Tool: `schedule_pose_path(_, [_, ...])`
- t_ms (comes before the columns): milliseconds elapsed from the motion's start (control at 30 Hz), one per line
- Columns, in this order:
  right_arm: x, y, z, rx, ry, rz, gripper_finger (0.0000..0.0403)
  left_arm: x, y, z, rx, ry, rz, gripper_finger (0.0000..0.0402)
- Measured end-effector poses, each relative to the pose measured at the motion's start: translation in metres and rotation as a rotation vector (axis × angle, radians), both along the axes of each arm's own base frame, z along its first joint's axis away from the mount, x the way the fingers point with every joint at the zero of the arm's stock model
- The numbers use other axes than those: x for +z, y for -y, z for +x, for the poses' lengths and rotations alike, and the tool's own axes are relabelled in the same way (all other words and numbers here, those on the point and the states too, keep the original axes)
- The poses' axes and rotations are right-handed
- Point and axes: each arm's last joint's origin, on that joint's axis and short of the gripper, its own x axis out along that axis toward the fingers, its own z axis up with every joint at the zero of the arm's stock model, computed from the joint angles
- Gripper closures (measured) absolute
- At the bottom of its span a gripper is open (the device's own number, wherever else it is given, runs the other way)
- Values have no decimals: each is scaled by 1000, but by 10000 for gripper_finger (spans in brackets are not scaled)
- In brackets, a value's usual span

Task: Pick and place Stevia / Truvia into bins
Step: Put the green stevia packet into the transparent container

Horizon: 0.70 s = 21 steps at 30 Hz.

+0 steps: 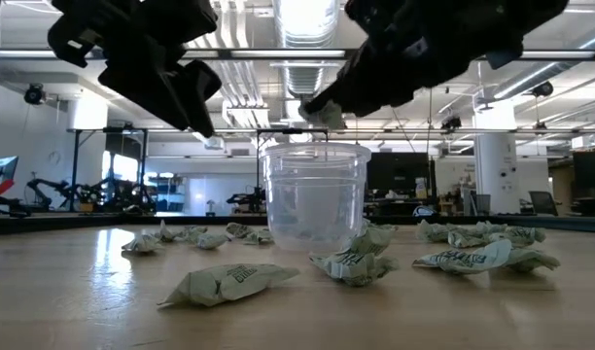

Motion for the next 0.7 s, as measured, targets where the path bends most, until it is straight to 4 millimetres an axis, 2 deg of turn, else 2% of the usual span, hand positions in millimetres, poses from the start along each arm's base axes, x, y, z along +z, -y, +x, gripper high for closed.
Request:
schedule_pose_path(233, [8, 0, 7, -63, -131, -75, 383, -2, 0, -2, 16, -27, -8, 212])
schedule_pose_path(467, [13, 1, 5, -63, -140, -78, 324, -10, -1, -5, 30, -43, 12, 212])
schedule_pose_path(700, [19, -1, -2, -55, -165, -84, 301, -31, -12, -10, 187, -7, 264, 212])
